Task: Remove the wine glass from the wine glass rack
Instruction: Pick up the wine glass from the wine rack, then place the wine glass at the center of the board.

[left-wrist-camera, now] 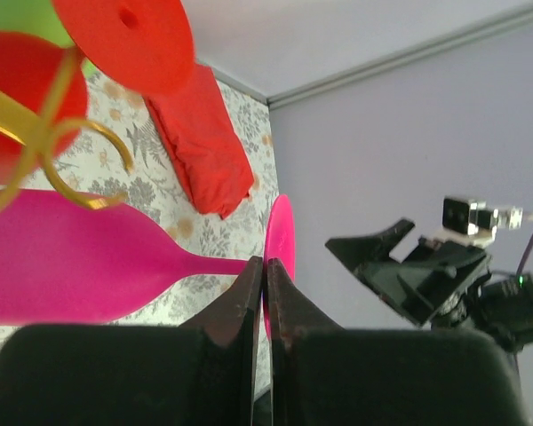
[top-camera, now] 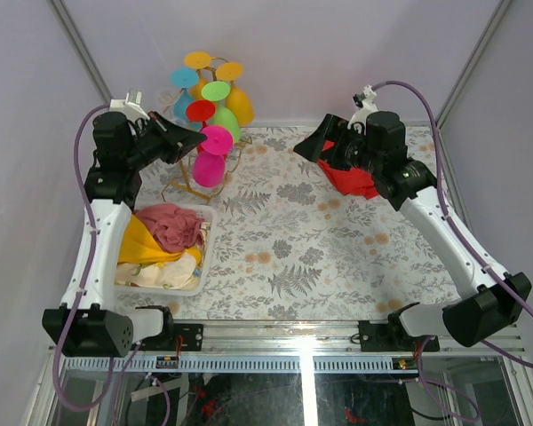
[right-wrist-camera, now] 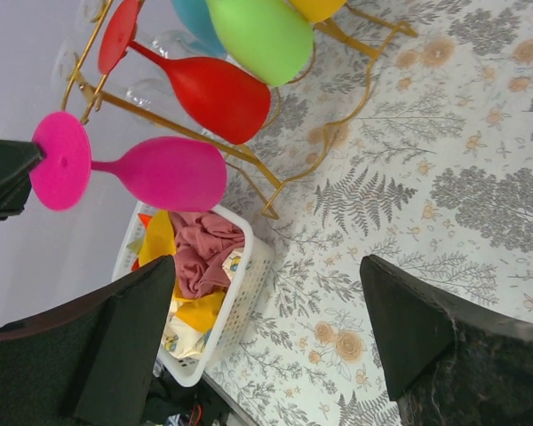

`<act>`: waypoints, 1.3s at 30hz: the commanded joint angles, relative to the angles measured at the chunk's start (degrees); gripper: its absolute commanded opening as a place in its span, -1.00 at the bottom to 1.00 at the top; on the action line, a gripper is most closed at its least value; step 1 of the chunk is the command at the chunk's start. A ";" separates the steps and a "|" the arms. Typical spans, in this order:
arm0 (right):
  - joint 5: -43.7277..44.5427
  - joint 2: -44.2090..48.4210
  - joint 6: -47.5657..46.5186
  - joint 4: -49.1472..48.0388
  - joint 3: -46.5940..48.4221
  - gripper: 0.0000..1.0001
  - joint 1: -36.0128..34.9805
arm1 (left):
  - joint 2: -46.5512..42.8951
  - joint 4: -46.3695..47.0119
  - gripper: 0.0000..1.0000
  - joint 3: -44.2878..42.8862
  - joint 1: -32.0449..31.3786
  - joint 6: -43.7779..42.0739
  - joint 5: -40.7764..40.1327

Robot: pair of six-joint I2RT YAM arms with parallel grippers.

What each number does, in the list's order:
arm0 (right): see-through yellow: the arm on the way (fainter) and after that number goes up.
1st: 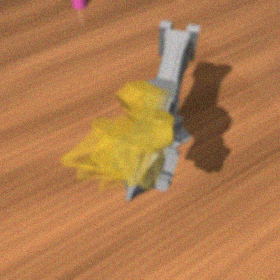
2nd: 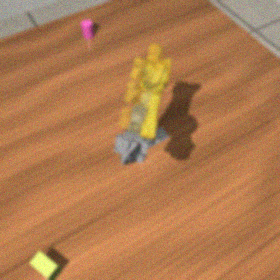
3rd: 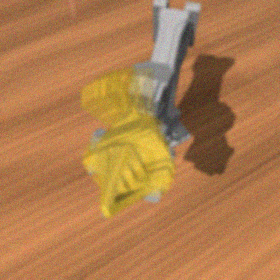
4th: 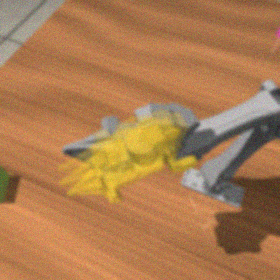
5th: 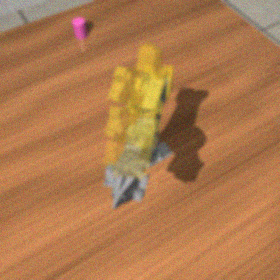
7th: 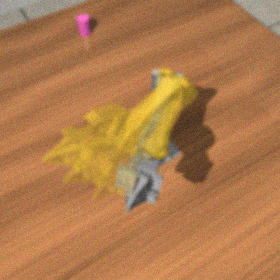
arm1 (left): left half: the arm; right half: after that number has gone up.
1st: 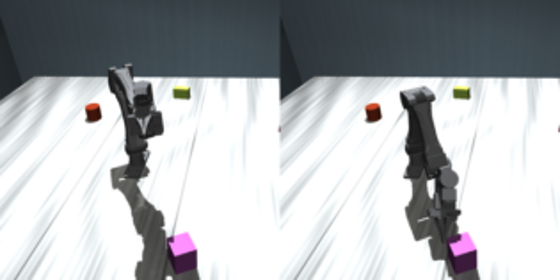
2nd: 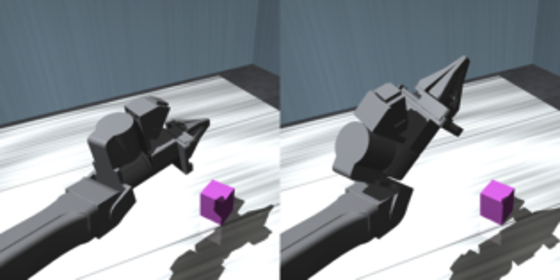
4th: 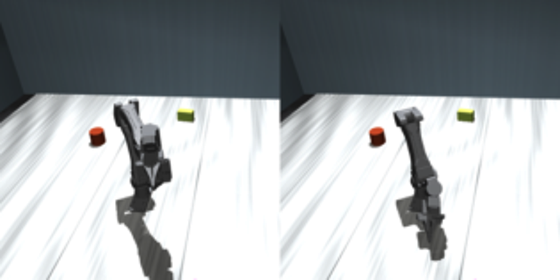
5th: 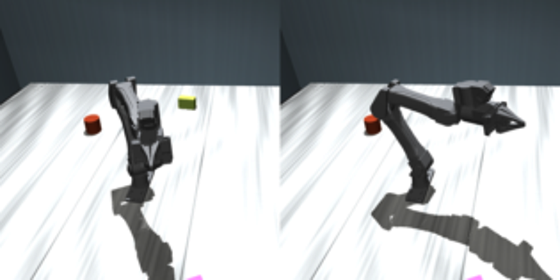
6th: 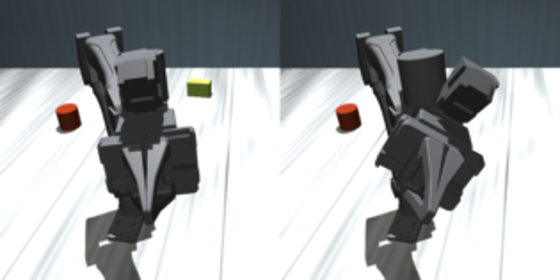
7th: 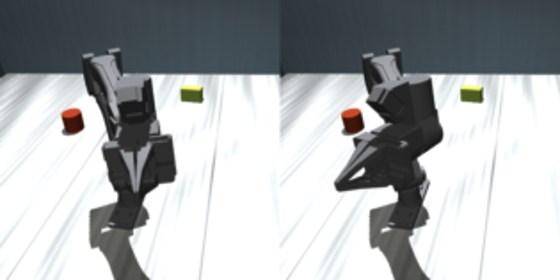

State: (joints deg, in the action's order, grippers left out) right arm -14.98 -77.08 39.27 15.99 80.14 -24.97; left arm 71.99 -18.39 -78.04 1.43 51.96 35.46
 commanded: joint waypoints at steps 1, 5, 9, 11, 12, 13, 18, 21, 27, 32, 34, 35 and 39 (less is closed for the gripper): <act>-7.01 1.31 0.17 -7.44 -0.61 0.84 -0.27 | -5.37 2.40 -1.00 3.22 -2.92 -4.31 2.83; -15.10 2.24 2.37 -14.96 -4.39 0.84 -0.29 | -8.36 3.54 -1.00 6.32 -6.23 -6.11 3.21; -24.53 3.89 6.86 -24.78 -10.40 0.82 -0.33 | -11.89 6.43 -1.00 10.47 -9.98 -6.96 2.94; -28.42 4.69 9.68 -29.05 -13.27 0.81 -0.36 | -14.46 8.83 -1.00 13.39 -11.81 -6.62 1.96; -30.50 5.18 11.01 -30.99 -14.46 0.81 -0.38 | -15.44 10.12 -1.00 14.98 -12.57 -6.36 1.54; -32.34 5.51 12.35 -32.63 -15.56 0.80 -0.35 | -16.34 11.02 -1.00 16.42 -13.49 -6.27 1.20; -39.82 7.74 15.18 -35.60 -19.35 0.77 -0.51 | -18.79 13.47 -1.00 20.55 -19.69 -6.81 -1.19; -40.69 9.42 14.16 -34.79 -21.18 0.77 -0.59 | -19.27 13.55 -1.00 21.40 -24.32 -7.58 -3.95; -44.13 9.08 11.32 -31.17 -19.78 0.74 -1.37 | -19.07 18.63 -1.00 23.39 -30.30 -6.80 -7.49; -45.74 7.68 8.40 -27.02 -17.52 0.71 -2.60 | -16.93 19.31 -1.00 23.09 -34.10 -6.99 -10.25; -45.09 7.56 6.56 -23.93 -17.03 0.71 -2.96 | -16.89 20.02 -1.00 23.32 -34.74 -6.82 -11.18; -44.99 7.56 5.51 -23.05 -16.74 0.71 -3.16 | -16.74 20.21 -1.00 23.31 -34.96 -6.79 -11.36; -45.13 7.41 3.14 -20.02 -16.09 0.70 -4.01 | -16.38 20.28 -1.00 23.17 -35.27 -6.83 -11.13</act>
State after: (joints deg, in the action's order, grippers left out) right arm -58.08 -69.97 45.76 -6.96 60.71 -27.77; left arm 55.75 -3.51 -55.11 -33.41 45.80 26.00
